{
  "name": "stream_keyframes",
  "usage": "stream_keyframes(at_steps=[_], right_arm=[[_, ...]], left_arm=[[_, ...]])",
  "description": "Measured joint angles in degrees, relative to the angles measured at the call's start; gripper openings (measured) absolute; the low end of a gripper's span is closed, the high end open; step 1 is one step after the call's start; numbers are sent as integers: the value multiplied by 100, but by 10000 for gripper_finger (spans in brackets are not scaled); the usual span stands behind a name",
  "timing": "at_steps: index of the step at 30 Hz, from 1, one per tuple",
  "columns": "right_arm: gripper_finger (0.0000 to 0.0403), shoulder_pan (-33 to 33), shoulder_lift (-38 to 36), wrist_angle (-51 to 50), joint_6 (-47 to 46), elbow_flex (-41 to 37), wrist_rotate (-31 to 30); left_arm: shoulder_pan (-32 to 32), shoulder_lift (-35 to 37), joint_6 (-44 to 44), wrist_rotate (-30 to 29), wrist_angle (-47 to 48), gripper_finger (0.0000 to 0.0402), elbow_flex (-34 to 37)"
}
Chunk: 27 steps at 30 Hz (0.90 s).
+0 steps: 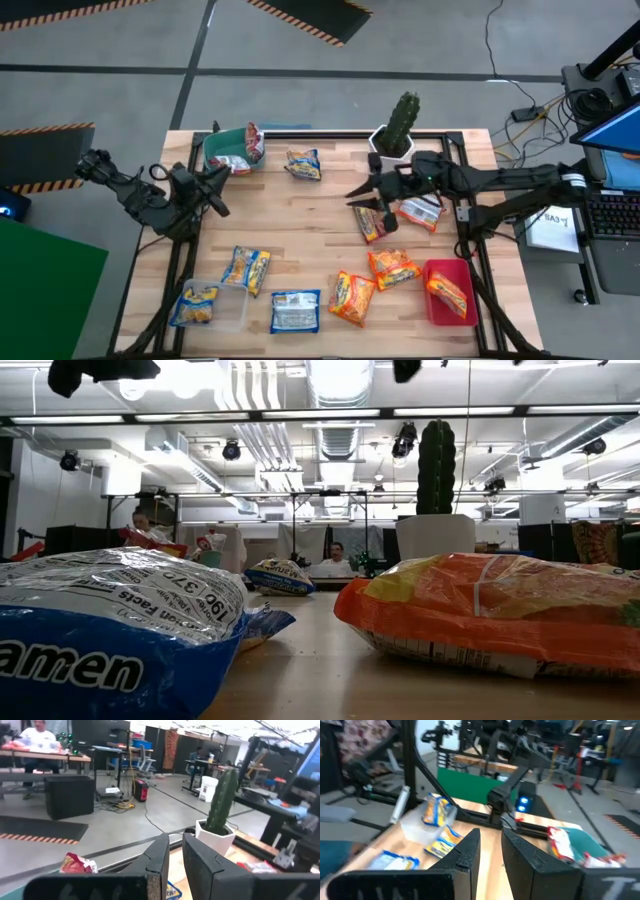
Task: Sort Maruchan noodles
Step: Adjust the red noodle pack on the green bin
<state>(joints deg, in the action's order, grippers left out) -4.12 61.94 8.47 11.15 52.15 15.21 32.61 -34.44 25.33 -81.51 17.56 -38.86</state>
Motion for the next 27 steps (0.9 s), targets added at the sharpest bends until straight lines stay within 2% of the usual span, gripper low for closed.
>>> stream_keyframes(at_steps=[6,13,18,27], right_arm=[[68,-2,-532,2,239,-556,-464],[68,-8,-791,-136,386,-648,-497],[68,-15,-817,-386,386,-648,-497],[68,-15,-819,-526,145,-655,-492]], left_arm=[[-336,-20,50,180,2,36,-237],[-1034,-164,-43,376,4,36,-279],[-1890,-342,-83,1819,5,36,-279],[-4252,-1136,-183,5370,421,36,-279]])
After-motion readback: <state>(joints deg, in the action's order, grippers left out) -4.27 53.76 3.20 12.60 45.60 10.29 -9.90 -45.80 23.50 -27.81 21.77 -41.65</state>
